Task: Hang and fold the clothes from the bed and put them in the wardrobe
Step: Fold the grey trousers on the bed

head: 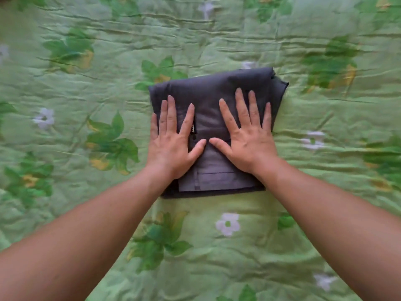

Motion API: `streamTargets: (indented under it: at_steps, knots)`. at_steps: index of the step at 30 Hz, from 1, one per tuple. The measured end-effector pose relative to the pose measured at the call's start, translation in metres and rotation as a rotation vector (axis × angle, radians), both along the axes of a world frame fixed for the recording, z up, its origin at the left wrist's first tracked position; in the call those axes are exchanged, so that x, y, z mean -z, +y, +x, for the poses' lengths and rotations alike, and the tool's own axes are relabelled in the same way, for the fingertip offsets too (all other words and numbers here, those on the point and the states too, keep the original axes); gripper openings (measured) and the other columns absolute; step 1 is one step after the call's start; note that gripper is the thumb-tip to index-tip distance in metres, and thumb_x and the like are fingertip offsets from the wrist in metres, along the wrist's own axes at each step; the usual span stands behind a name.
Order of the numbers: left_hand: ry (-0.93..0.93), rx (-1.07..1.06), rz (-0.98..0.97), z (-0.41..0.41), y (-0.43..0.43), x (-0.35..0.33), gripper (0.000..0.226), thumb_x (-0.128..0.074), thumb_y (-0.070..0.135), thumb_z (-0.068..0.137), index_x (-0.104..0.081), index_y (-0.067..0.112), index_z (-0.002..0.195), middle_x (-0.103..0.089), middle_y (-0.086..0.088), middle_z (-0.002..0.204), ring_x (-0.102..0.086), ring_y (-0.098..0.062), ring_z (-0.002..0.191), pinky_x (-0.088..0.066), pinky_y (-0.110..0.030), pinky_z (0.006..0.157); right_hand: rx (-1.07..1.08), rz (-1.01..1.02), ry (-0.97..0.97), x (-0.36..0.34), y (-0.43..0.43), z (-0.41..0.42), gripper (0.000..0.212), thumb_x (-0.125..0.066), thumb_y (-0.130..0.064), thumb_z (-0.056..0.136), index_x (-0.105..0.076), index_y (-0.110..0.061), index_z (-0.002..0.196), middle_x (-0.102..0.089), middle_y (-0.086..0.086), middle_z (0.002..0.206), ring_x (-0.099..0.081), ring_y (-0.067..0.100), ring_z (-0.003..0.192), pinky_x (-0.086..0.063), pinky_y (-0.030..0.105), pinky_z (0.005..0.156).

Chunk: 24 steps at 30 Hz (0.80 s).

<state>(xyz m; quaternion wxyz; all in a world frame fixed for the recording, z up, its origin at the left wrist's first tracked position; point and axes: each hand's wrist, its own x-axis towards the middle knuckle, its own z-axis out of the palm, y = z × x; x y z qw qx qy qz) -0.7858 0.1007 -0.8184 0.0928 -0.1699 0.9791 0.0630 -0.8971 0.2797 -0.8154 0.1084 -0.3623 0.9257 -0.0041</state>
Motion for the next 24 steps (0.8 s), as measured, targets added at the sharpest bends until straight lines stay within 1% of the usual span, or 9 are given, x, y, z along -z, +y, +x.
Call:
streamTargets:
  at_steps: [3, 5, 7, 9, 12, 15, 19, 21, 24]
  knots:
    - [-0.039, -0.004, 0.026, -0.005, -0.002, -0.002, 0.089, -0.022, 0.078, 0.087, -0.004, 0.032, 0.161, 0.014, -0.017, 0.167, 0.016, -0.029, 0.154, 0.001, -0.053, 0.124, 0.005, 0.036, -0.059, 0.003, -0.003, -0.003, 0.090, -0.009, -0.086, 0.086, 0.007, -0.038, 0.160, 0.017, 0.007, 0.168, 0.018, 0.032, 0.153, 0.002, 0.066, 0.119]
    - [-0.017, -0.034, 0.044, -0.006, -0.003, -0.009, 0.087, -0.018, 0.082, 0.087, -0.006, 0.036, 0.160, 0.014, -0.012, 0.167, 0.020, -0.027, 0.153, 0.005, -0.055, 0.123, 0.011, -0.005, -0.052, -0.006, -0.003, -0.008, 0.086, -0.004, -0.086, 0.086, 0.001, -0.040, 0.159, 0.010, 0.008, 0.169, 0.012, 0.031, 0.155, -0.001, 0.066, 0.119]
    - [0.047, -0.071, 0.061, -0.010, -0.008, -0.014, 0.080, -0.016, 0.079, 0.090, -0.007, 0.040, 0.159, 0.014, -0.007, 0.168, 0.021, -0.028, 0.153, 0.007, -0.058, 0.122, 0.017, -0.076, 0.027, -0.011, -0.002, -0.016, 0.079, -0.006, -0.080, 0.091, -0.009, -0.040, 0.159, 0.001, 0.009, 0.169, 0.003, 0.034, 0.155, -0.004, 0.068, 0.118]
    - [0.053, -0.078, 0.052, -0.017, -0.014, -0.011, 0.074, -0.016, 0.075, 0.093, -0.004, 0.043, 0.159, 0.016, -0.005, 0.168, 0.022, -0.030, 0.152, 0.004, -0.061, 0.121, 0.019, -0.043, 0.065, -0.008, -0.005, -0.030, 0.075, -0.009, -0.077, 0.093, -0.008, -0.042, 0.159, 0.003, 0.005, 0.170, 0.006, 0.036, 0.155, 0.000, 0.071, 0.117]
    - [0.029, -0.096, 0.042, -0.025, -0.017, 0.002, 0.072, -0.020, 0.072, 0.094, -0.003, 0.045, 0.158, 0.016, -0.003, 0.168, 0.021, -0.031, 0.152, 0.003, -0.061, 0.121, 0.046, 0.049, -0.014, 0.005, -0.014, -0.045, 0.076, -0.005, -0.080, 0.090, 0.005, -0.046, 0.157, 0.014, -0.001, 0.169, 0.019, 0.033, 0.153, 0.006, 0.071, 0.115]
    - [0.115, -0.113, 0.133, -0.023, -0.018, 0.002, 0.068, -0.033, 0.064, 0.097, -0.017, 0.039, 0.159, 0.010, -0.006, 0.169, 0.015, -0.031, 0.154, 0.002, -0.054, 0.124, 0.074, -0.027, -0.057, 0.005, -0.013, -0.041, 0.074, -0.014, -0.076, 0.094, -0.002, -0.043, 0.159, 0.012, 0.004, 0.169, 0.016, 0.032, 0.154, 0.006, 0.067, 0.118]
    - [0.312, -0.358, 0.515, 0.001, -0.006, -0.019, 0.067, -0.061, 0.041, 0.096, -0.032, 0.031, 0.155, 0.001, -0.009, 0.167, -0.001, -0.021, 0.155, -0.008, -0.033, 0.125, 0.445, -0.377, -0.212, -0.014, 0.013, 0.003, 0.070, -0.051, -0.054, 0.098, -0.030, -0.024, 0.158, -0.002, 0.019, 0.166, -0.003, 0.034, 0.154, -0.007, 0.050, 0.125]
    - [0.353, -0.526, 0.653, 0.022, 0.007, -0.027, 0.070, -0.069, 0.032, 0.091, -0.034, 0.037, 0.151, -0.018, -0.006, 0.157, -0.025, -0.011, 0.144, -0.018, -0.025, 0.120, 0.610, -0.519, -0.345, -0.024, 0.027, 0.029, 0.069, -0.065, -0.038, 0.095, -0.036, -0.020, 0.155, -0.019, 0.020, 0.160, -0.022, 0.032, 0.149, -0.017, 0.037, 0.124]
    - [0.368, -0.688, 0.891, 0.038, 0.015, -0.041, 0.069, -0.073, 0.011, 0.085, -0.044, 0.038, 0.140, -0.049, -0.002, 0.136, -0.053, -0.011, 0.121, -0.039, -0.036, 0.114, 0.734, -0.677, -0.540, -0.039, 0.036, 0.024, 0.062, -0.074, -0.016, 0.088, -0.049, -0.025, 0.145, -0.051, 0.011, 0.133, -0.054, 0.019, 0.115, -0.035, 0.017, 0.104]
